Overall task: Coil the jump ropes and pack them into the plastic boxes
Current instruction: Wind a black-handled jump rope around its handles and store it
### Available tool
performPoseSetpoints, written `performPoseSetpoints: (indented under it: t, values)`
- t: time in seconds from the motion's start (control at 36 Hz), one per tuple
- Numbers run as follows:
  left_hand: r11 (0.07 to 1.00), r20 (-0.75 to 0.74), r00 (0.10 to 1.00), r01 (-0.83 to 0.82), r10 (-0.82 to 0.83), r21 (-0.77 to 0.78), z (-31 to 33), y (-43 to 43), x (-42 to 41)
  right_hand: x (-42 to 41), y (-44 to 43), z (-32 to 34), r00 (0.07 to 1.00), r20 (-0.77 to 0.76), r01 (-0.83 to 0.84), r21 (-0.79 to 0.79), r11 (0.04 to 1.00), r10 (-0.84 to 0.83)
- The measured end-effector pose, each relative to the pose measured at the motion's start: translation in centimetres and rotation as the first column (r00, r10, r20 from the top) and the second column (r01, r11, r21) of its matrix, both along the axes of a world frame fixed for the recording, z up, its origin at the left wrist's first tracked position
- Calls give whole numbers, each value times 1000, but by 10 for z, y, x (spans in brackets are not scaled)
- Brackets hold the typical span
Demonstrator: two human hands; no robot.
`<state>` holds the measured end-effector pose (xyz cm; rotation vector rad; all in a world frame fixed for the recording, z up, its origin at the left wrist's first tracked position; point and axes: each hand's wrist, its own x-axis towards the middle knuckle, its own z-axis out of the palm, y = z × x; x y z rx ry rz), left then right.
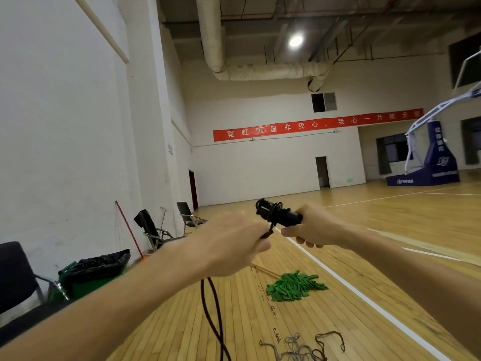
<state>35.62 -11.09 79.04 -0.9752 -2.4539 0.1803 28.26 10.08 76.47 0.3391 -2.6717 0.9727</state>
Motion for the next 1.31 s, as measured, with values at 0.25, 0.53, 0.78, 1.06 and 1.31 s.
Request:
performPoseSetpoints:
  t: [0.25,0.53,0.78,1.06,1.31]
  values:
    - [993,-57,996,70,-75,-92,50,-7,0,28,-23,18,963,254,-167,290,942,93]
    - [980,172,971,143,-166,140,67,-24,-17,60,-43,25,928,269,-346,375,860,257]
    - [912,368,865,209,-342,354,62,-37,-28,80,-45,33,925,194,-379,398,836,327]
    - [856,491,755,176,-434,486,38,-45,-41,79,-43,35,900,121,-435,322,841,420]
    - [748,615,579,-14,-535,664,-5,-41,-60,79,-35,34,871,-4,-484,168,859,492]
